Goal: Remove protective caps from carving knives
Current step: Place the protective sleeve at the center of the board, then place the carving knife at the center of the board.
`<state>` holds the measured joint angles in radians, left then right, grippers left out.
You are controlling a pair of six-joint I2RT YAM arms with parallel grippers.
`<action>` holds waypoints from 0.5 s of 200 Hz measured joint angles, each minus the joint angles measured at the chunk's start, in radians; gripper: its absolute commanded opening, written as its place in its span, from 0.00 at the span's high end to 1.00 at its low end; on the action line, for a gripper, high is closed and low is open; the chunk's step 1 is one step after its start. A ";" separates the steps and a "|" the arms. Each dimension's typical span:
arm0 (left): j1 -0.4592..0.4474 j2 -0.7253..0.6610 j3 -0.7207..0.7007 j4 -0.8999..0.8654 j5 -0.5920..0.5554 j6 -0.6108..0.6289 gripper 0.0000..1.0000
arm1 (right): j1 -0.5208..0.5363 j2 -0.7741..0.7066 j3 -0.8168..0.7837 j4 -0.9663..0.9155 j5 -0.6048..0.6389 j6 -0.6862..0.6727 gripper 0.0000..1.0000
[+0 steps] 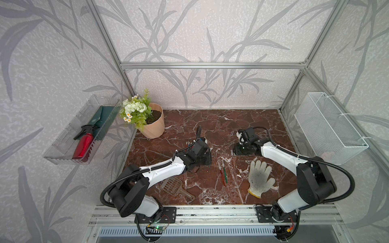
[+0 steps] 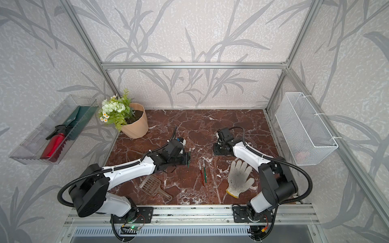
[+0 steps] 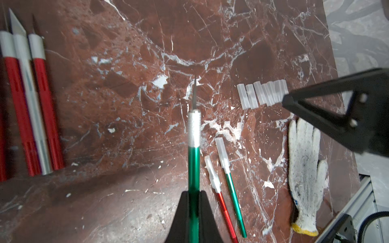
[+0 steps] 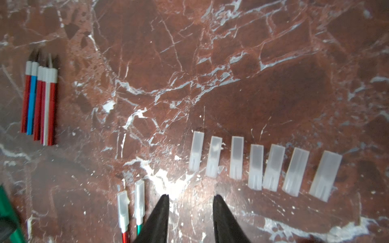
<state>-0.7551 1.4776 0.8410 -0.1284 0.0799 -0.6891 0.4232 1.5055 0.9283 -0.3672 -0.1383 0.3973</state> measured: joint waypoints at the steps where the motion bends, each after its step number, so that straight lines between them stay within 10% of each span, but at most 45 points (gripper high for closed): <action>1: 0.000 0.002 0.003 -0.001 -0.002 0.000 0.95 | 0.000 -0.006 -0.005 0.003 -0.002 -0.002 0.54; 75: 0.038 0.113 0.151 -0.167 -0.074 0.042 0.95 | 0.000 -0.217 -0.169 0.085 -0.164 -0.017 0.01; 100: 0.059 0.146 0.194 -0.210 -0.090 0.064 0.95 | 0.001 -0.268 -0.209 0.110 -0.212 -0.020 0.01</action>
<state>-0.6964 1.6234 1.0348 -0.3382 -0.0097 -0.6250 0.4244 1.2377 0.7197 -0.2573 -0.3504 0.3771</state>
